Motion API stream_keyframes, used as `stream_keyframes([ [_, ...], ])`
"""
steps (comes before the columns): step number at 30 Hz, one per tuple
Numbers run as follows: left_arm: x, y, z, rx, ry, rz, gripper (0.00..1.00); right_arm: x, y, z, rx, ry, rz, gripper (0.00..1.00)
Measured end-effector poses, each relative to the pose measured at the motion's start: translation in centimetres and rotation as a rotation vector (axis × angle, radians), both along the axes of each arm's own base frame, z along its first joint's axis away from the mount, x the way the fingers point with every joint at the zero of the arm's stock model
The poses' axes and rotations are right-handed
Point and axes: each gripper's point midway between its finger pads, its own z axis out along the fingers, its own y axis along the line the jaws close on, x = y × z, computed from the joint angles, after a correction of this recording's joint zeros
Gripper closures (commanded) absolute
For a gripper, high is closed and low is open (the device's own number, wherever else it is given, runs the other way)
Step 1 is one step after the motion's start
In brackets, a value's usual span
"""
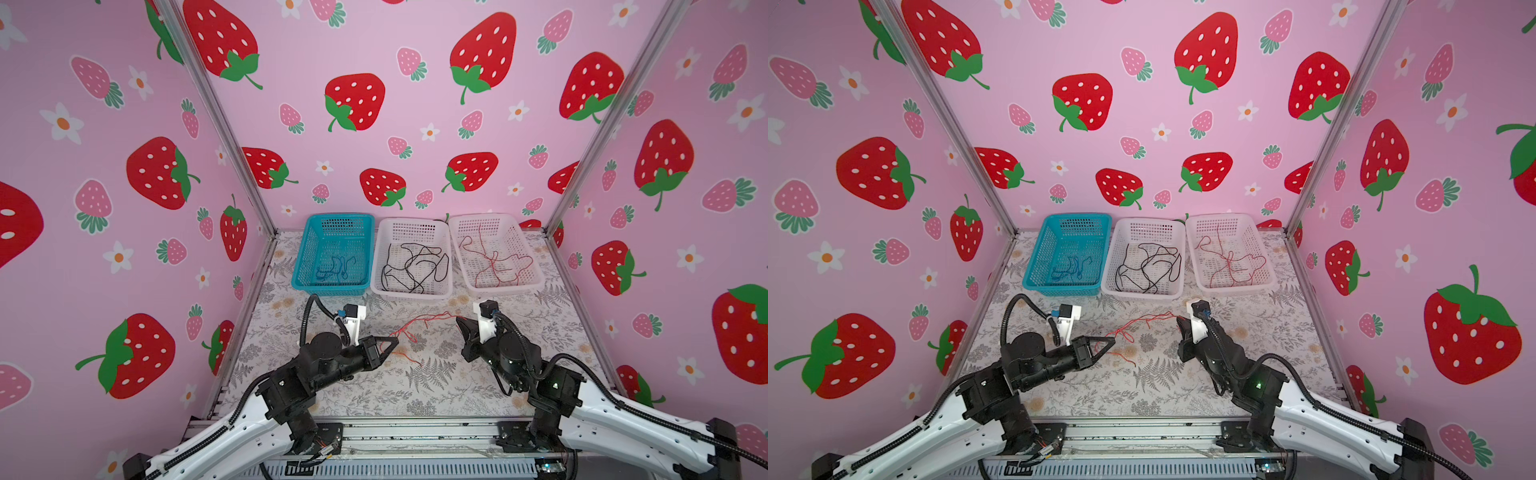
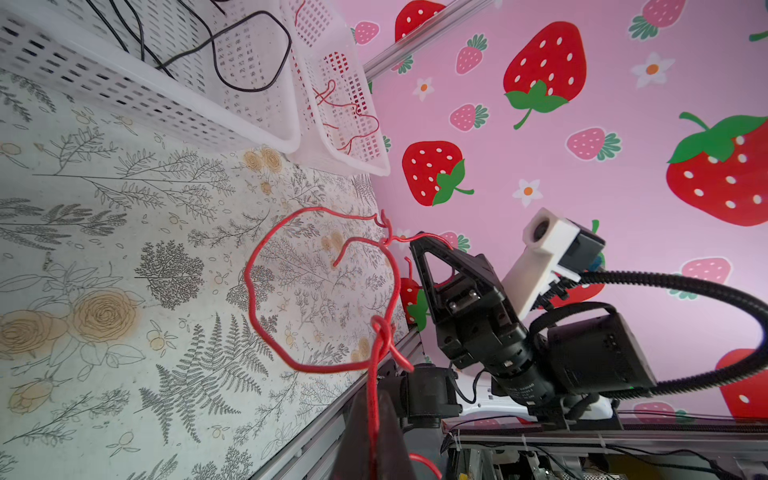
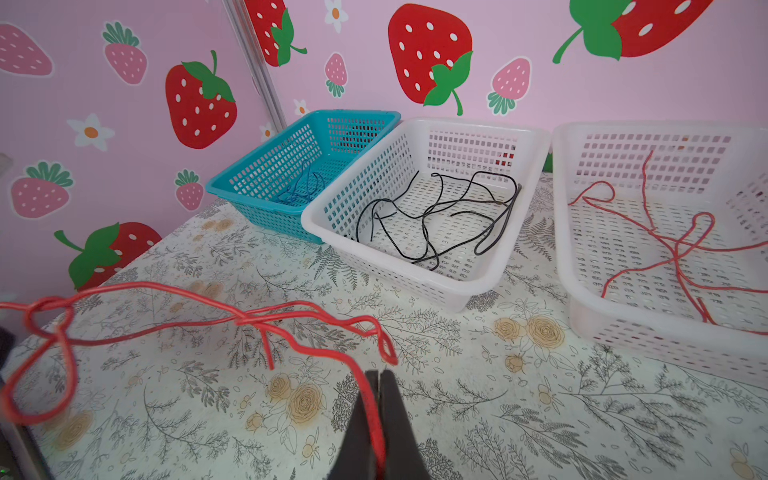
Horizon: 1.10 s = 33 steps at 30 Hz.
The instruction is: Untangle the cables
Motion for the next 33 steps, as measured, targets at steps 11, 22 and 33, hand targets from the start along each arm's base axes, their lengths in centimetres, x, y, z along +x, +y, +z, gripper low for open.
stream_keyframes([
  [11,-1.8,2.3,-0.6,0.086,-0.012,-0.023,1.00,0.7,0.8,-3.5,0.087,0.239,0.194,1.00],
  [22,-0.9,2.9,-1.4,0.105,0.038,0.003,1.00,-0.6,0.8,-2.3,0.132,0.259,0.331,0.49],
  [33,-0.4,2.2,-1.4,0.152,0.025,-0.045,1.00,-0.4,0.4,1.8,0.123,0.179,0.305,0.48],
])
